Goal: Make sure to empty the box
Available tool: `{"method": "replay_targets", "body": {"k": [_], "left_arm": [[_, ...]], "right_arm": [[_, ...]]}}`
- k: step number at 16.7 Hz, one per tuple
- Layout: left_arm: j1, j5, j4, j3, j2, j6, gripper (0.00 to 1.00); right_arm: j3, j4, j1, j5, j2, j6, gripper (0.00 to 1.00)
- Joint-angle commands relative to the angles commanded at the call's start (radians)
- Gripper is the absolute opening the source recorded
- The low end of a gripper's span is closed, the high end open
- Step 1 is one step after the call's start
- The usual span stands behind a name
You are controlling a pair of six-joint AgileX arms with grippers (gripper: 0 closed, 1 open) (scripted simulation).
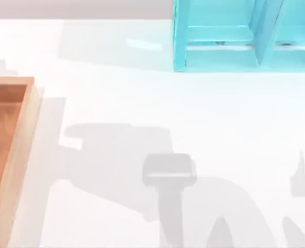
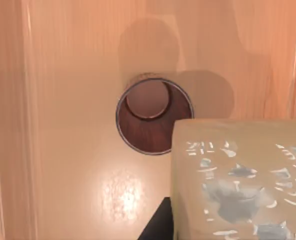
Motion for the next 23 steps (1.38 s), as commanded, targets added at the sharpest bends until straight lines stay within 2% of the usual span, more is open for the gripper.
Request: {"method": "replay_targets", "body": {"k": [6,15,23], "left_arm": [[-0.116,0.039,-0.016,0.331,0.249,-0.129,0.0],[-0.455,-0.075,-0.039,0.589,0.666,-0.411,0.0],[-0.481,-0.087,-0.037,0.598,0.7,-0.433,0.0]], "right_arm": [[0.0,0.0,0.0,0.0,0.0,0.0,1.0],[0.0,0.0,0.0,0.0,0.0,0.0,1.0],[0.0,0.0,0.0,0.0,0.0,0.0,1.0]]}}
